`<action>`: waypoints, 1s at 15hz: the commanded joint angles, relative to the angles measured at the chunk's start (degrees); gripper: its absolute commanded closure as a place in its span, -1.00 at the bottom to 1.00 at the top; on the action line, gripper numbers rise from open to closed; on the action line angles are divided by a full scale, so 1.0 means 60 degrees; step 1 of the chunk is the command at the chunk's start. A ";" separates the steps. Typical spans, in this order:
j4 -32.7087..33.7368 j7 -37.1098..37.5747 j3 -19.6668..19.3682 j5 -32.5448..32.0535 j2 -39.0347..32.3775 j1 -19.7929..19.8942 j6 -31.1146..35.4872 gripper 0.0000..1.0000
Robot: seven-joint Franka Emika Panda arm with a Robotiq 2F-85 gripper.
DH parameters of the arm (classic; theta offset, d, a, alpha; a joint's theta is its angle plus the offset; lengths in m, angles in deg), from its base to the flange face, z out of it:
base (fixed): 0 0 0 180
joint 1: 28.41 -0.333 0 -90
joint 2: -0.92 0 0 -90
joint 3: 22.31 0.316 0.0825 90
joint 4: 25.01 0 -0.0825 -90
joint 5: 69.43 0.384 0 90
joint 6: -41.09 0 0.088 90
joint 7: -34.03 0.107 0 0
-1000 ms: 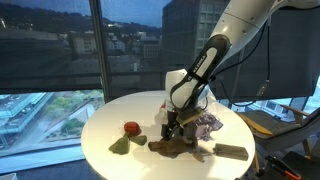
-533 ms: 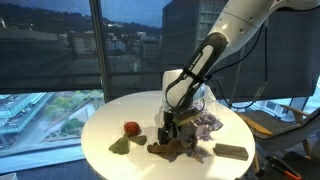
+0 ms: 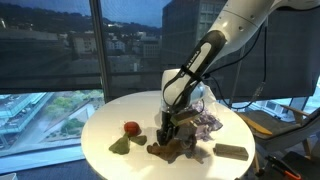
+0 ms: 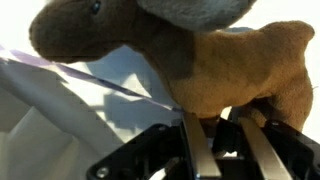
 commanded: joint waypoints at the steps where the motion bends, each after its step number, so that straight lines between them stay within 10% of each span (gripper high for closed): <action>1: -0.0496 0.0178 -0.0056 0.0088 0.0848 -0.0234 -0.0251 0.92; 8: -0.1803 0.1354 0.0002 -0.0368 0.3190 -0.0832 -0.1134 0.95; 15: -0.2501 0.4881 0.0049 -0.2986 0.5252 -0.0776 -0.5282 0.95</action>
